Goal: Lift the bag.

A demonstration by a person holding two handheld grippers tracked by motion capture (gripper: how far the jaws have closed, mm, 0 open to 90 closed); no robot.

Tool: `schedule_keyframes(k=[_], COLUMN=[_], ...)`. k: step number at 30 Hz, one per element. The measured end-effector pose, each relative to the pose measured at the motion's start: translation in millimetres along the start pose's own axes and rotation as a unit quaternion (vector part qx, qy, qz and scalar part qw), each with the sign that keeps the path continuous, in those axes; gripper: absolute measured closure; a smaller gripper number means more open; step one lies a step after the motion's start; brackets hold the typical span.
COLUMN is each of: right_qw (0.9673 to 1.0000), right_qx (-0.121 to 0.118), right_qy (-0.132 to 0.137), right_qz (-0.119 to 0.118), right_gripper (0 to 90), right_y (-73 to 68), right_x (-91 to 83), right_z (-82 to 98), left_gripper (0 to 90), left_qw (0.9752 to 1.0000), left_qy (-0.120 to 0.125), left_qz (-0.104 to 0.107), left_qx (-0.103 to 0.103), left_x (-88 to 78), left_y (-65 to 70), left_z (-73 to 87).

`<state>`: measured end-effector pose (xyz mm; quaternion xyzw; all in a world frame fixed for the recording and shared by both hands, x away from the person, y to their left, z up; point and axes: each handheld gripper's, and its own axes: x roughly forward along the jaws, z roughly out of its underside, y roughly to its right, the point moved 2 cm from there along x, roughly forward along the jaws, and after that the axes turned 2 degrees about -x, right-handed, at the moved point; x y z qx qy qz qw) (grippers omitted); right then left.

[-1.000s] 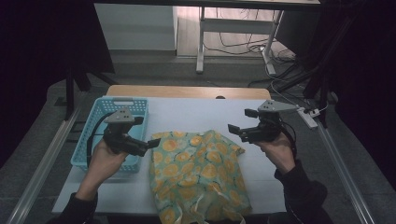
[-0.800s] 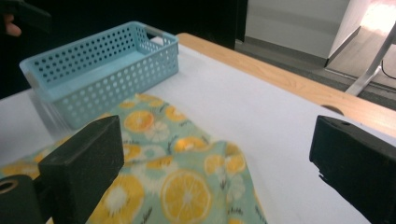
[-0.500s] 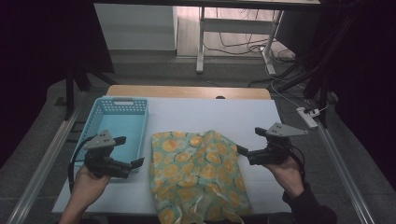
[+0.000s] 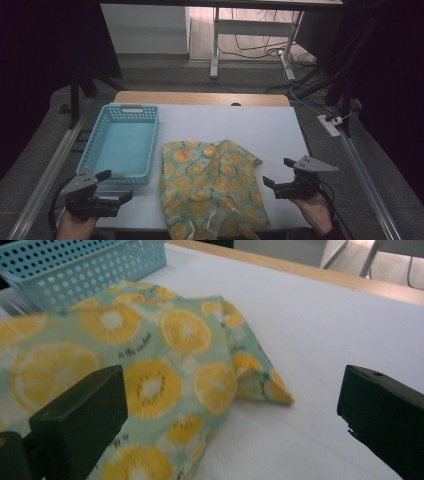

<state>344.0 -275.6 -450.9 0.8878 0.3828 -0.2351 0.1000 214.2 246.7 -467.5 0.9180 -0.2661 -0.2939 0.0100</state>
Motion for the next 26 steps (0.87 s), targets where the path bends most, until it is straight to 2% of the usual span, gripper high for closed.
schedule_keyframes(k=[6,10,13,15,18,19,23,26], right_qw=[0.9996,0.9989,0.9983,0.9978,0.9968,0.9963,0.9963,0.9957], right_qx=[0.015,0.019,0.026,0.031,0.023,0.023,0.025,0.022], right_qy=[-0.021,-0.038,-0.047,-0.053,-0.070,-0.076,-0.075,-0.083], right_qz=[0.006,0.017,0.024,0.024,0.032,0.032,0.033,0.033], right_gripper=[0.0,0.0,0.0,0.0,0.0,0.0,0.0,0.0], right_y=[-0.9,-0.8,-0.8,-1.6,-3.2,-3.5,-4.1,-4.1], right_x=[-2.8,-5.8,-8.5,-9.9,-10.7,-11.1,-13.0,-11.6], right_z=[28.0,45.1,55.3,61.6,70.5,72.6,73.3,73.6], left_gripper=[0.0,0.0,0.0,0.0,0.0,0.0,0.0,0.0], left_qw=[0.9996,0.9987,0.9968,0.9961,0.9925,0.9923,0.9908,0.9908], left_qy=[-0.015,-0.029,-0.050,-0.059,-0.090,-0.093,-0.107,-0.108], left_qz=[-0.023,-0.034,-0.059,-0.062,-0.082,-0.082,-0.081,-0.079], left_qx=[-0.011,-0.026,-0.021,-0.023,-0.012,-0.012,-0.017,-0.016], left_x=[-5.5,-3.7,-0.7,1.2,6.2,6.6,8.7,9.4], left_y=[-2.2,-8.5,-12.7,-14.5,-16.0,-16.3,-16.9,-16.7], left_z=[31.7,51.2,61.0,65.5,72.2,72.2,72.8,72.3])
